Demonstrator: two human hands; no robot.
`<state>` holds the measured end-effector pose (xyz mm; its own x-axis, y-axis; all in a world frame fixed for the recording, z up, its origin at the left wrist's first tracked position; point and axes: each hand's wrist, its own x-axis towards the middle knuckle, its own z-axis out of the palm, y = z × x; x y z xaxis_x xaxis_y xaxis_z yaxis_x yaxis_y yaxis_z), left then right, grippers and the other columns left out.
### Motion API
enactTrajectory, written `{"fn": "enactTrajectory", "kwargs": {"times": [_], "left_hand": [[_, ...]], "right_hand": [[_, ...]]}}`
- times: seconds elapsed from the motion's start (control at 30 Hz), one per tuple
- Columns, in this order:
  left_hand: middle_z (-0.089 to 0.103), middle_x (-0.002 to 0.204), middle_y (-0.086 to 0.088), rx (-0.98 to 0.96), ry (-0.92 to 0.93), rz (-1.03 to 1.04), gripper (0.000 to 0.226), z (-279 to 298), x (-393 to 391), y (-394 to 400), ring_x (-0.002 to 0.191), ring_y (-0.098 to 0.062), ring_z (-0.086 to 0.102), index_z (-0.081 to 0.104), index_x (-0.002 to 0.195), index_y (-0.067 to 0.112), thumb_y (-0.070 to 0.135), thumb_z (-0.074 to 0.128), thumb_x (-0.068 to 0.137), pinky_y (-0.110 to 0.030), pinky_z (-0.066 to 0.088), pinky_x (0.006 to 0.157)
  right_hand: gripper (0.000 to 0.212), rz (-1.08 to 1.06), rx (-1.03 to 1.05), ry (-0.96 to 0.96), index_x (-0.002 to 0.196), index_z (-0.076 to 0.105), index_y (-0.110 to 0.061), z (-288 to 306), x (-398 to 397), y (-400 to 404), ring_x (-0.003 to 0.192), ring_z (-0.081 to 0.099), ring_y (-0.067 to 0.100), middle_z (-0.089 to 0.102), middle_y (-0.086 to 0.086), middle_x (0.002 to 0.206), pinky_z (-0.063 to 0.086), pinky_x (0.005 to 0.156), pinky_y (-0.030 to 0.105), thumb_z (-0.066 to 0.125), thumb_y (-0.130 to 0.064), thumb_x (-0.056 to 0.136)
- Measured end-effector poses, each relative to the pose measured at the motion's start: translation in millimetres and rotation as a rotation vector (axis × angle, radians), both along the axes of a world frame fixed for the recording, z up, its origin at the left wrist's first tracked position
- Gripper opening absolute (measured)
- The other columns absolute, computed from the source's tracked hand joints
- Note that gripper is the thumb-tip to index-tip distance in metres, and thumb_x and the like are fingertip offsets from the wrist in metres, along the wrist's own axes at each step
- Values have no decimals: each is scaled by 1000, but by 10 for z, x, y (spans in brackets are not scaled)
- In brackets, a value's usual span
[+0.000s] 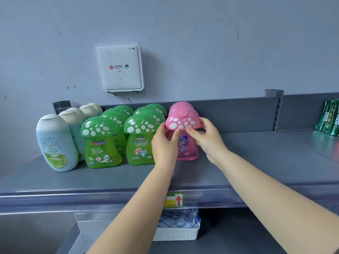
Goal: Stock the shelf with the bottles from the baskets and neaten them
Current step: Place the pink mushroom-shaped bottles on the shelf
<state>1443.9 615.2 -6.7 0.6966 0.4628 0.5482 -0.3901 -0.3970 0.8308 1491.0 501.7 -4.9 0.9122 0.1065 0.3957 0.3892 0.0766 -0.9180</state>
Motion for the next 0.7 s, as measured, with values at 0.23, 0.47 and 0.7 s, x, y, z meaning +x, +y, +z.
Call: {"fn": "enactTrajectory", "kwargs": {"times": [0.23, 0.47, 0.7], "left_hand": [[65, 118, 0, 48, 66, 10, 39, 45, -113, -7, 110, -13, 60, 54, 125, 10, 25, 62, 89, -22, 44, 84], [71, 108, 0, 324, 61, 77, 28, 87, -444, 70, 100, -15, 65, 66, 116, 13, 21, 60, 89, -30, 51, 86], [67, 74, 1, 775, -189, 80, 17, 89, -515, -507, 72, -22, 60, 71, 81, 14, 24, 57, 83, -27, 41, 61]], "right_hand": [[52, -80, -102, -53, 126, 47, -20, 44, -49, -19, 103, 61, 13, 60, -3, 119, 53, 91, 37, 72, -29, 81], [60, -195, -219, -120, 131, 42, -13, 154, -197, -192, 98, 58, 13, 52, -4, 113, 46, 83, 24, 73, -23, 80], [18, -524, -810, -595, 99, 58, -13, 179, -741, -912, 81, 45, 12, 49, -8, 87, 39, 65, 30, 62, -24, 86]]}}
